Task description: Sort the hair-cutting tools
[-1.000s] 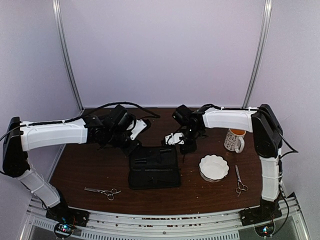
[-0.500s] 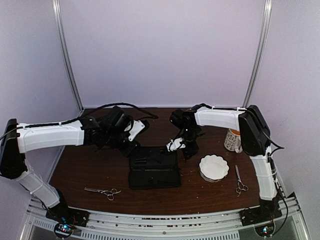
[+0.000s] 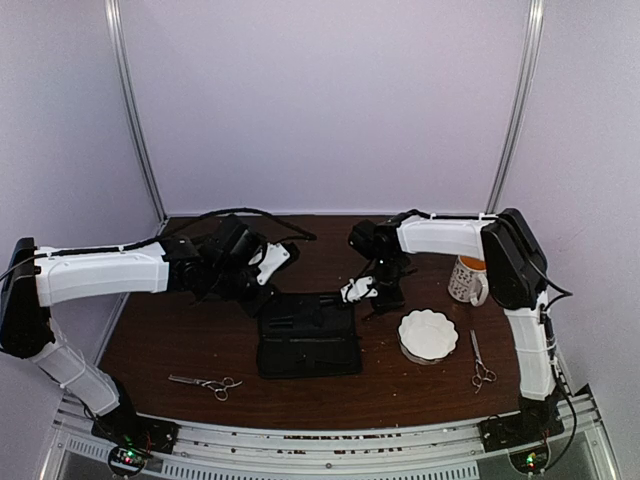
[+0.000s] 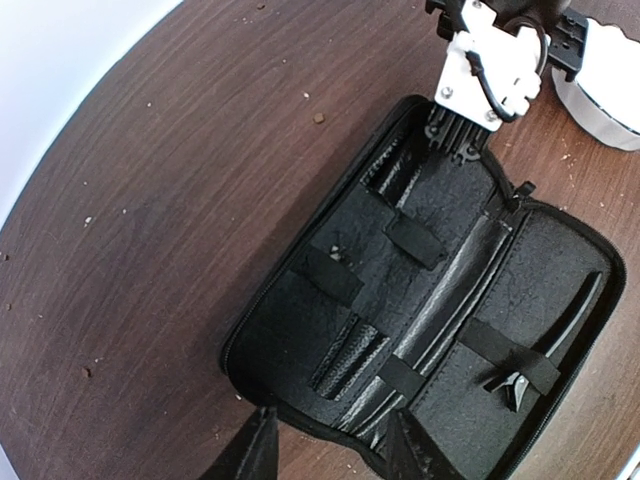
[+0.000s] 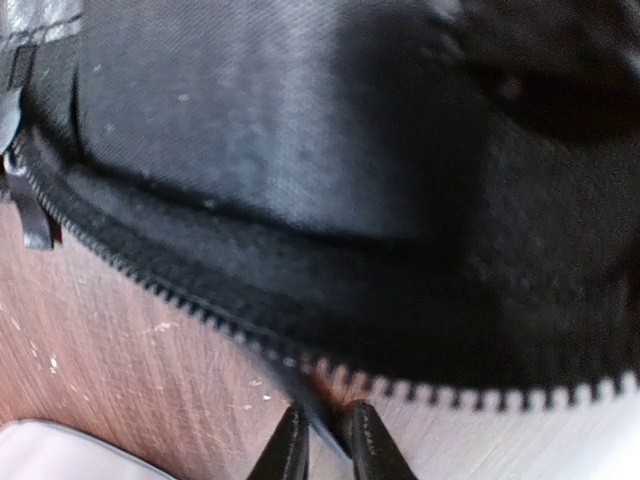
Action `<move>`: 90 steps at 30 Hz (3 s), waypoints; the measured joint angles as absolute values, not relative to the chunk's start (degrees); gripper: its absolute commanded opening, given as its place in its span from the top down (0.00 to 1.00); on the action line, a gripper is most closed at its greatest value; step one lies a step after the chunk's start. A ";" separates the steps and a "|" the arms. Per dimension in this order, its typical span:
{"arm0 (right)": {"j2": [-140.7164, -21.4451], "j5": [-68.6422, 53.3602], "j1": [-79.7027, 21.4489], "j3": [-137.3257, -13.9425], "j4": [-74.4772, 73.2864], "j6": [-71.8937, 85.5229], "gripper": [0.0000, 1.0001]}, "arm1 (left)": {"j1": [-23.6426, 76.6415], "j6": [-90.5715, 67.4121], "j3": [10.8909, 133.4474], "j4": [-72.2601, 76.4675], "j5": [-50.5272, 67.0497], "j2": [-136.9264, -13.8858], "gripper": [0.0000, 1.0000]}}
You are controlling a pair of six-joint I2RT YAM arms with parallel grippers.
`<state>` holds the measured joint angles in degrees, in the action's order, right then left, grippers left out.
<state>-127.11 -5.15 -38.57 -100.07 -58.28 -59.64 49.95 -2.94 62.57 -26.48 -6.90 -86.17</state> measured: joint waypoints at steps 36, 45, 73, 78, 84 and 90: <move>-115.02 -3.97 -52.62 -96.68 -55.05 -45.50 1.00 | 50.37 -18.09 39.57 -14.59 5.58 -80.53 0.87; -123.28 -1.61 -55.88 -101.93 -61.19 -41.12 1.00 | 53.19 -21.15 33.67 -7.22 5.89 -80.71 0.88; -134.17 5.82 -61.78 -113.97 -69.14 -35.81 1.00 | 58.24 -21.39 29.67 -2.52 -2.81 -80.07 0.88; -134.17 5.26 -62.41 -113.45 -69.08 -35.79 1.00 | 58.37 -21.39 29.50 -2.26 -2.87 -80.07 0.88; -134.17 3.44 -62.39 -113.40 -68.40 -35.73 1.00 | 58.87 -21.41 29.26 -1.41 -3.07 -80.07 0.88; -134.98 0.19 -62.50 -115.13 -67.88 -35.57 1.00 | 59.20 -21.41 29.23 -1.32 -3.29 -80.07 0.88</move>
